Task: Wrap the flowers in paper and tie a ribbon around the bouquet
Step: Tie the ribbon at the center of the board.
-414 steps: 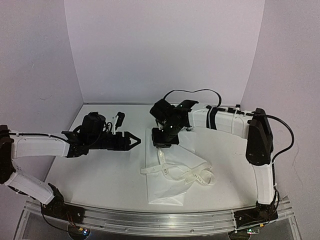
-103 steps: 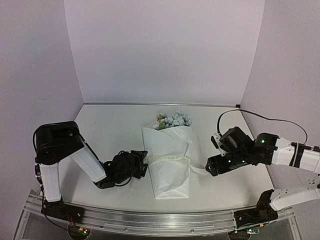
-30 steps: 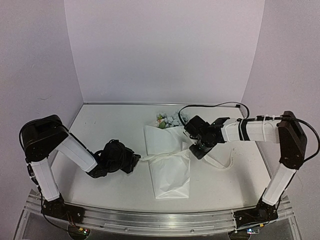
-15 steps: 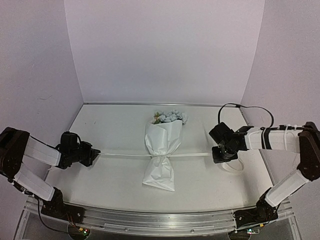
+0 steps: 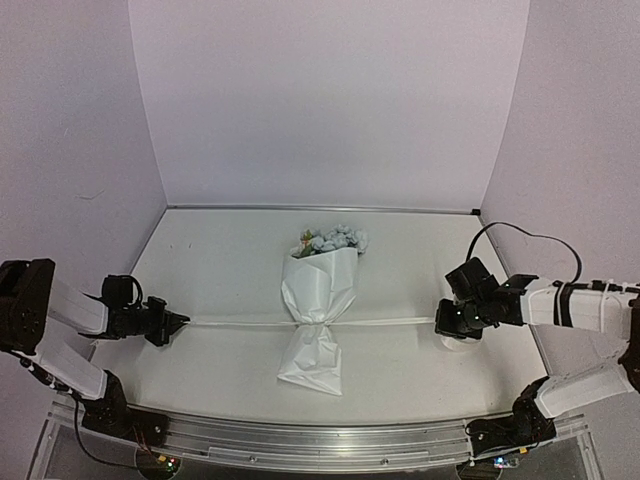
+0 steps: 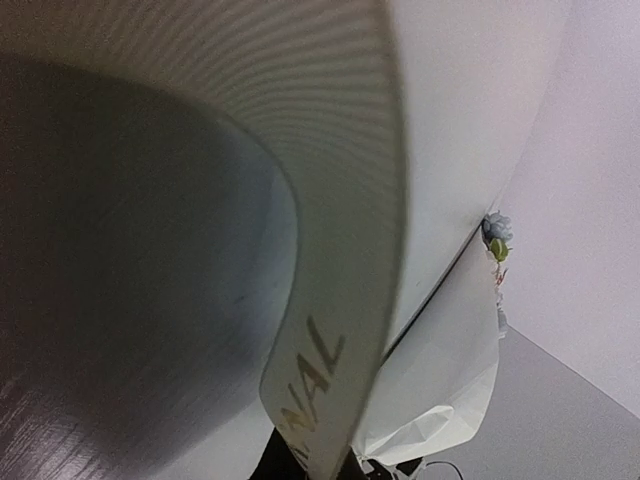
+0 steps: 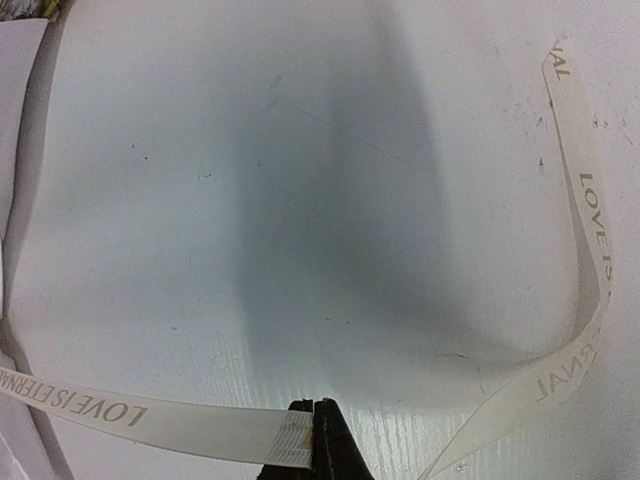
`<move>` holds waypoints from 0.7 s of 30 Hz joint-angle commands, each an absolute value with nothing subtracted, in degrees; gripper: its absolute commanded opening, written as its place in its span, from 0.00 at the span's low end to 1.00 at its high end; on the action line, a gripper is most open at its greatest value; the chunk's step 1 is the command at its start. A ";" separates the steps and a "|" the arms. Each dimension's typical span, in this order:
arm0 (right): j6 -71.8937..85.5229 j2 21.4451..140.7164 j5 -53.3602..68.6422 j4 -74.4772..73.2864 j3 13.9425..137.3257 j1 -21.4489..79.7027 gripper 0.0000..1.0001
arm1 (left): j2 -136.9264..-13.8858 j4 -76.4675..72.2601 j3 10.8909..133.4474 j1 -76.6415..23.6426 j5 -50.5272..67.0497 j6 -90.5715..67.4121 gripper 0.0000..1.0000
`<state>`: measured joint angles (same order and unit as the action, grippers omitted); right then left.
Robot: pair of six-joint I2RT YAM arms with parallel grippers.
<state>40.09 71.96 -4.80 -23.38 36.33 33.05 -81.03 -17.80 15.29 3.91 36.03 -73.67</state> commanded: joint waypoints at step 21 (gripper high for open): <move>43.17 64.88 -15.71 -47.64 36.78 28.89 0.00 | -71.02 -3.11 20.96 10.52 24.36 -63.72 0.00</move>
<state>41.60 63.79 -1.43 -33.90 38.21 31.36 -72.30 -4.37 18.32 5.80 38.90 -67.33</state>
